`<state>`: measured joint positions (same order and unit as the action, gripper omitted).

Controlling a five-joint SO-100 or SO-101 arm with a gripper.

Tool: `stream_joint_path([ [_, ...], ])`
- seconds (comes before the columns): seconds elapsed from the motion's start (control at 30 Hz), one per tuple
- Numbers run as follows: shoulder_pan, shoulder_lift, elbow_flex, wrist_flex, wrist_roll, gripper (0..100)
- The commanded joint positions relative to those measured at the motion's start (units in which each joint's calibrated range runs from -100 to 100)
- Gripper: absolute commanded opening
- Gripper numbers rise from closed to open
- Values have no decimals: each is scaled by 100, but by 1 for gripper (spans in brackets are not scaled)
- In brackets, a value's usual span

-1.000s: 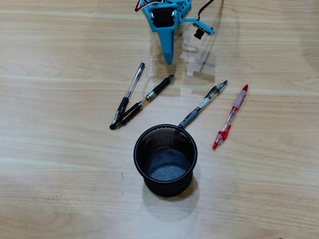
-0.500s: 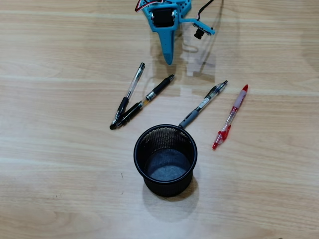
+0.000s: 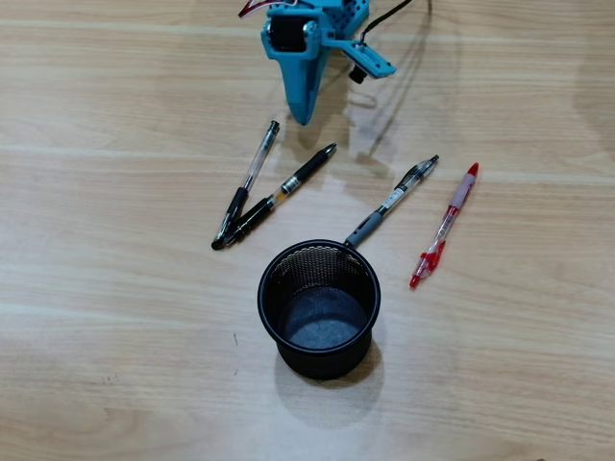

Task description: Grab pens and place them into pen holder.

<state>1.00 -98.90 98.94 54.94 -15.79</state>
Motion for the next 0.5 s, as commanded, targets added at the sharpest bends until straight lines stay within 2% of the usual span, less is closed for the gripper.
stream_joint_path([
  [0.0, 106, -17, 34, 351, -1437, 2],
  [0.03, 151, -9, 34, 351, -1997, 2],
  [0.1, 270, -9, 34, 351, -2222, 2],
  [0.3, 325, 212, -310, 287, -2479, 2],
  [0.47, 554, 1783, -2038, 342, -2563, 2],
])
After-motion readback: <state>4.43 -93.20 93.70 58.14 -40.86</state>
